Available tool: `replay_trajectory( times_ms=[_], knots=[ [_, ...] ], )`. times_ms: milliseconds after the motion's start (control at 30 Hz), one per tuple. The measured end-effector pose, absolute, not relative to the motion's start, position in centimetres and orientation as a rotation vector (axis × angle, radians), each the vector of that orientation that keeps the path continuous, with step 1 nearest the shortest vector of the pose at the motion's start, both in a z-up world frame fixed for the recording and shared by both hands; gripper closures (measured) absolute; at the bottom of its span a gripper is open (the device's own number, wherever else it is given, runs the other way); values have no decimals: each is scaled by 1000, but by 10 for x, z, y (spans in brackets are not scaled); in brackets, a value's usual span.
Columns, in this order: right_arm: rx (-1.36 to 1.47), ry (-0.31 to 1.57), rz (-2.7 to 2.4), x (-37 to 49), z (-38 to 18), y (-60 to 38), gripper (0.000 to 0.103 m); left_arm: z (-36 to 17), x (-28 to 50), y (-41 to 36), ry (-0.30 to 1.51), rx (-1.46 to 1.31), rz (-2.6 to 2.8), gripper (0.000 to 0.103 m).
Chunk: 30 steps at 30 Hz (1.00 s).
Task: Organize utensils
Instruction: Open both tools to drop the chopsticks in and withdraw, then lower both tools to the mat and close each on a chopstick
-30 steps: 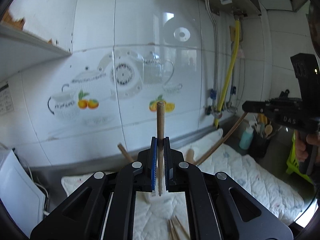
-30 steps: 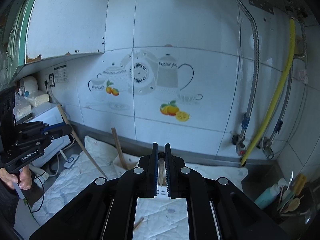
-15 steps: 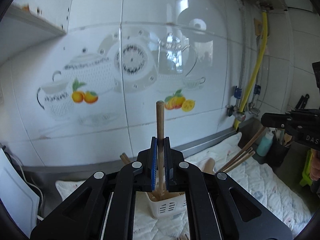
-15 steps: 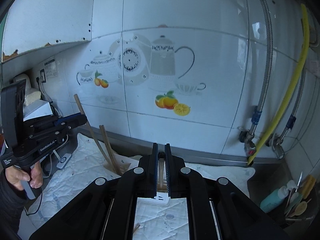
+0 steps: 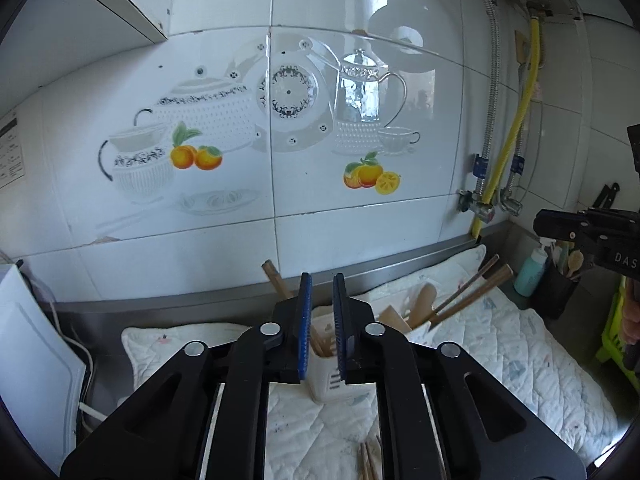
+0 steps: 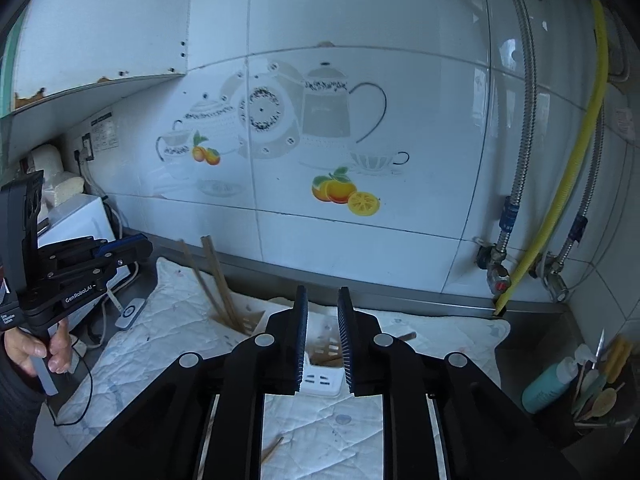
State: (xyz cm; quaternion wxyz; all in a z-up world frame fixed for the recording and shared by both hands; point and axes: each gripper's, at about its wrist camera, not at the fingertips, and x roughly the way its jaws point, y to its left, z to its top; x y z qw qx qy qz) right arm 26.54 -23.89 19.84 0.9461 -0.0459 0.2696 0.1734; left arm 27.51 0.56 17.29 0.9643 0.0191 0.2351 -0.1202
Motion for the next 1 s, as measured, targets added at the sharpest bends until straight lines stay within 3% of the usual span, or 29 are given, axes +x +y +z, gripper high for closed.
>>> replay_trajectory(
  times_ms=[300,633,1000],
  knots=[
    [-96,519,414,175,208,-244,84,176,192,17,469,81,-205,70],
    [-101,430,449,87,232,-251,84,175,124,20,449,93,-194,64],
    [-96,488,419,44,147,-234,83,102,76,16,551,124,-172,64]
  ],
)
